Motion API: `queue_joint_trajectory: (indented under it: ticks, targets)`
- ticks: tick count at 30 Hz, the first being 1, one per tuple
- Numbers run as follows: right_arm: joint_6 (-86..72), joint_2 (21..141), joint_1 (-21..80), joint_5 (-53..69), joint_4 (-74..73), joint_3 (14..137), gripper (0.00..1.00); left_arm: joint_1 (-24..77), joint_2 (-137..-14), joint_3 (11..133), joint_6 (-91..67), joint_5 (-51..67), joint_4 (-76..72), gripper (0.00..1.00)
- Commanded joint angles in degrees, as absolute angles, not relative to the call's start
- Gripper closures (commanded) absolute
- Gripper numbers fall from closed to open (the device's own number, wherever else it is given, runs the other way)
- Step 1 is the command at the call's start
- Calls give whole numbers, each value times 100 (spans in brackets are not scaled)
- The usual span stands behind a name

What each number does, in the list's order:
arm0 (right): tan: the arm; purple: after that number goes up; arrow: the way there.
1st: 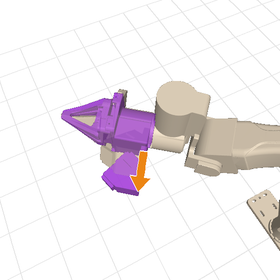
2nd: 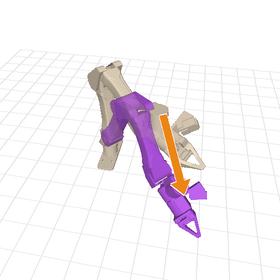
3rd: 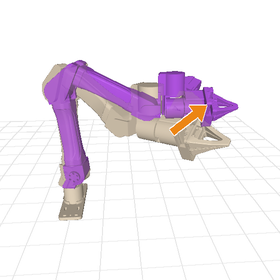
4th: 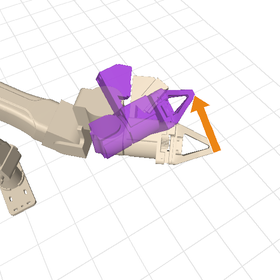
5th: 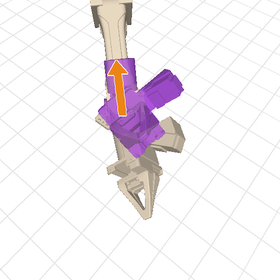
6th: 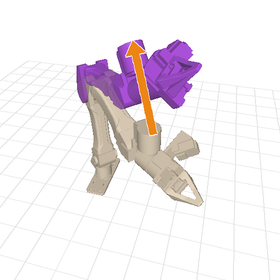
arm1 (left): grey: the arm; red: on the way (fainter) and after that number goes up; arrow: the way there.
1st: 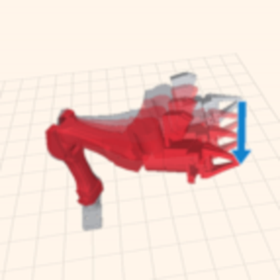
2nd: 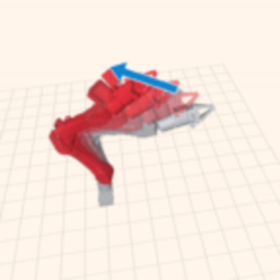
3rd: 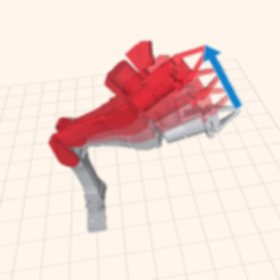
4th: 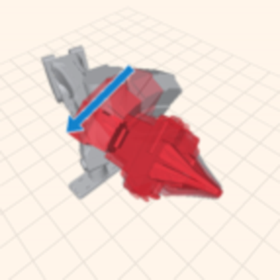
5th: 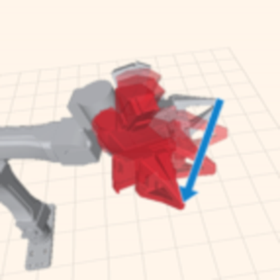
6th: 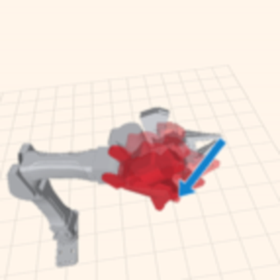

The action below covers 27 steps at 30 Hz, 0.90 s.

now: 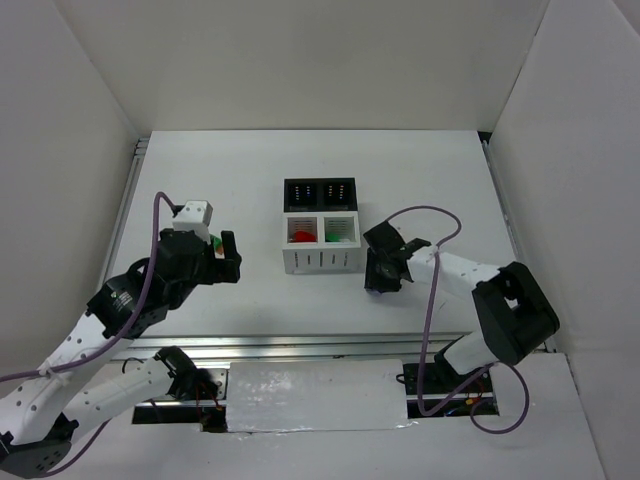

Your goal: Sort the legos into containers by color

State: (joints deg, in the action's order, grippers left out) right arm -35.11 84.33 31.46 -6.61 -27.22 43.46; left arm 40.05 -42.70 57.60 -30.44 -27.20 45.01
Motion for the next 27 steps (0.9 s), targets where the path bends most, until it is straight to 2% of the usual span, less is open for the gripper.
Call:
queue_joint_trajectory:
  ticks: [1, 3, 6, 10, 14, 21, 27]
  targets:
    - [-3665, 7903, 3173, -650, -2671, 4184, 83, 4017, -4184, 5748, -2918, -2848, 4351, 0]
    - [-3726, 7288, 3199, -755, -2829, 4157, 95, 4017, -4184, 5731, -2988, -2918, 4351, 0]
    - [-3578, 6628, 3217, -747, -3171, 4576, 95, 4008, -4140, 5704, -3154, -3154, 4377, 1]
    - [-3174, 6801, 3199, -791, -3540, 5701, 95, 4008, -4026, 5652, -3471, -3690, 4605, 0]
    - [-2778, 7943, 3191, -984, -3902, 7072, 95, 3999, -3876, 5563, -3787, -4209, 4824, 1]
    - [-2409, 10059, 3041, -1187, -4665, 9865, 94, 3964, -3954, 5493, -3674, -4096, 4693, 0]
    - [-2136, 11099, 2988, -1292, -4790, 11117, 89, 3885, -4087, 5432, -3358, -3596, 4404, 1]
